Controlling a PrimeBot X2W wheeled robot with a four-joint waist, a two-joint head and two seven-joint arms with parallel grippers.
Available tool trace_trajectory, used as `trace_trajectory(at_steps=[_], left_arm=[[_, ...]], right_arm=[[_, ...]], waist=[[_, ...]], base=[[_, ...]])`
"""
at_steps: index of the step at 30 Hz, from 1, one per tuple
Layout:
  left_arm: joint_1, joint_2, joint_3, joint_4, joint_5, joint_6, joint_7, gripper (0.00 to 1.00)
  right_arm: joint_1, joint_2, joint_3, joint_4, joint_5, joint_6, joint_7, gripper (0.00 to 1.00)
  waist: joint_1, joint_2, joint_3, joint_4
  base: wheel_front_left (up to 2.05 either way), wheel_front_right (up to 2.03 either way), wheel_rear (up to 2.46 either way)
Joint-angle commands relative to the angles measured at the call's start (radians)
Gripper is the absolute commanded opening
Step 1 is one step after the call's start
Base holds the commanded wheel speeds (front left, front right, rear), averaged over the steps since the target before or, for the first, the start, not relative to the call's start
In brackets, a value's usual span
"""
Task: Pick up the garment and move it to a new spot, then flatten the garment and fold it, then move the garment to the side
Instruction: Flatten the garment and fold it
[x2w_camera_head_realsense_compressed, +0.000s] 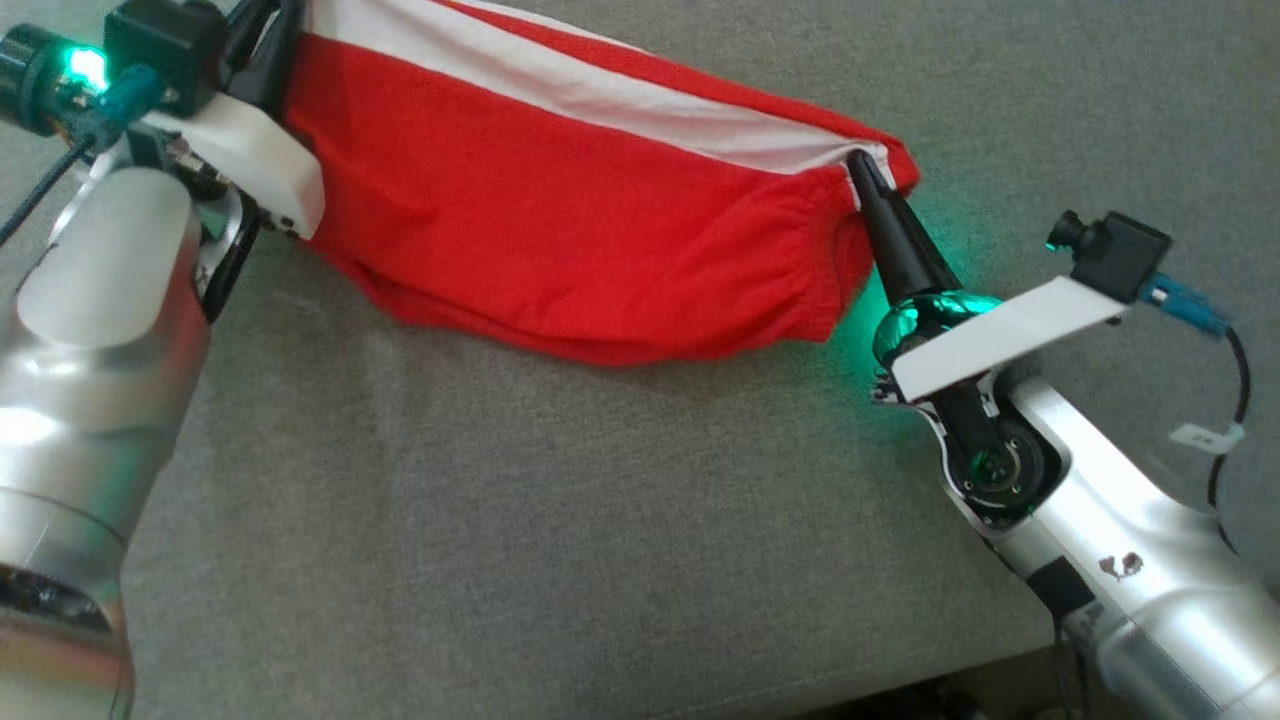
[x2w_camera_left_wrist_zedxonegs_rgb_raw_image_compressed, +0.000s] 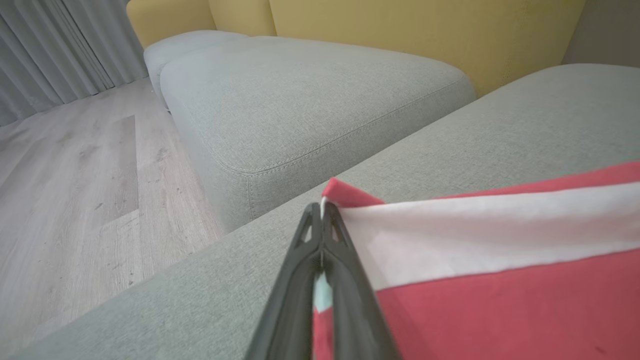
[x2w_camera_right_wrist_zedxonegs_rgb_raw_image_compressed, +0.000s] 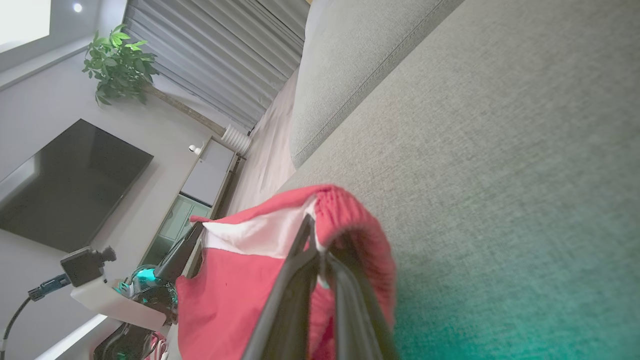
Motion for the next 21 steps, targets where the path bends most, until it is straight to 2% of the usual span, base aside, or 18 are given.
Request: trace_trajectory(at_steps=[1,3,4,5,6,7,10,14,18,21], left_arm=[[-0.049,0.032,0.023,-0.005,-0.019,0.002,-0.014,0.00],[-0.060,0.020,0.019,0.023,-0.025,0.002,-0.027,0.00],[-0.063,0.017,0.014,0.038,-0.025,0.002,-0.032,0.00],[-0.064,0.012,0.010,0.054,-0.028,0.002,-0.036,0.27],[-0.062,0.006,0.008,0.070,-0.032,0.002,-0.040,0.83],[-0.059,0.001,0.007,0.085,-0.037,0.002,-0.043,1.00],[-0.040,-0.009,0.006,0.122,-0.045,0.002,-0.055,1.00],[0.008,-0.017,0.034,0.135,-0.059,0.022,-0.064,1.00],[0.089,-0.014,0.100,0.057,-0.066,0.063,-0.064,1.00],[0.161,-0.020,0.146,0.011,-0.069,0.077,-0.065,1.00]], right_arm=[[0.008,0.016,0.019,-0.019,0.000,-0.001,-0.010,0.00],[0.003,0.023,0.019,-0.015,-0.001,-0.001,-0.010,0.00],[0.002,0.026,0.019,-0.013,-0.003,-0.001,-0.010,0.05],[0.000,0.028,0.020,-0.009,-0.006,-0.001,-0.010,0.63],[0.000,0.029,0.021,-0.004,-0.012,-0.001,-0.010,1.00],[0.000,0.030,0.023,0.001,-0.018,-0.001,-0.010,1.00],[0.007,0.021,0.016,0.019,-0.053,-0.001,-0.010,1.00],[0.038,0.012,-0.053,0.055,-0.139,-0.001,-0.011,1.00],[0.077,0.014,-0.148,0.099,-0.270,-0.001,-0.011,1.00],[0.107,0.033,-0.204,0.126,-0.338,-0.001,-0.011,1.00]], waist=[[-0.0001,0.0001,0.007,-0.006],[-0.0001,0.0001,0.009,-0.008],[-0.0001,0.0001,0.010,-0.009],[-0.0001,0.0001,0.010,-0.009],[-0.0001,0.0001,0.008,-0.008],[-0.0001,0.0001,0.005,-0.006],[-0.0001,0.0001,-0.013,-0.001],[-0.0001,0.0001,-0.048,0.010],[-0.0001,0.0001,-0.082,0.022],[-0.0001,0.0001,-0.103,0.030]], base=[[0.00,0.00,0.00],[0.00,0.00,0.00],[0.00,0.00,0.00],[0.00,0.00,0.00],[0.00,0.00,0.00],[0.00,0.00,0.00],[0.00,0.00,0.00],[0.00,0.00,0.00],[0.00,0.00,0.00],[0.00,0.00,0.00]])
